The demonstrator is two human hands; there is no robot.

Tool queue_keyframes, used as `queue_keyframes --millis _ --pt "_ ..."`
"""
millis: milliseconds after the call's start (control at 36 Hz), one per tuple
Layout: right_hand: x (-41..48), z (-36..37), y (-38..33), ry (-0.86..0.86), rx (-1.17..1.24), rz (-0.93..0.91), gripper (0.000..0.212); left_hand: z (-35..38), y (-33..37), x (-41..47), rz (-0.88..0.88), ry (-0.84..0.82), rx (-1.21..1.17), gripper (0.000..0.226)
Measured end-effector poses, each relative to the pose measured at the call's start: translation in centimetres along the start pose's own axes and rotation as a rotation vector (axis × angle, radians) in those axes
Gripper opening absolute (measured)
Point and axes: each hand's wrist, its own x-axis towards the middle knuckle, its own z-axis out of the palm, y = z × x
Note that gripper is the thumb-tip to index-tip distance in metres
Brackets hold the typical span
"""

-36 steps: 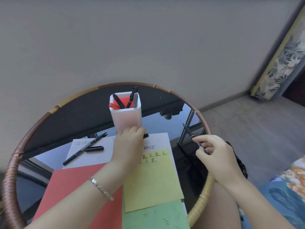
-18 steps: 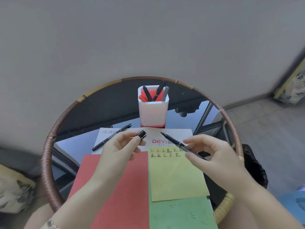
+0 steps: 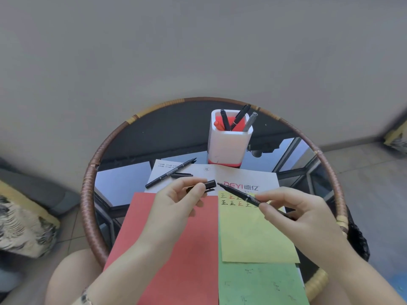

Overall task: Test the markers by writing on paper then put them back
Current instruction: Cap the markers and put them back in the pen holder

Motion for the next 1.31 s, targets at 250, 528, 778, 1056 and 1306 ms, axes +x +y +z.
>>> queue_keyframes --millis 250,528,778,1056,1306 --pt "-0.1 -0.3 0.1 -0.007 -0.056 -0.039 0.035 0.5 0.4 -0.3 0.087 -0.087 0.065 0.016" --pt "0.3 -0.1 0.5 -0.125 -0.208 -0.229 0.034 0.8 0.8 0.0 0.110 -0.371 0.293 0.018" --pt "-0.3 1.0 0.5 0.072 -0.223 -0.317 0.040 1.3 0.7 -0.5 0.325 -0.330 0.317 0.031" --pt "0.8 -0.1 -1.1 -0.178 0.216 0.098 0.017 0.9 0.7 0.9 0.895 -0.320 0.636 0.015" --pt "1.7 0.7 0.1 -0.208 -0.358 0.006 0.036 -0.2 0.1 4.1 0.527 -0.092 0.846 0.031"
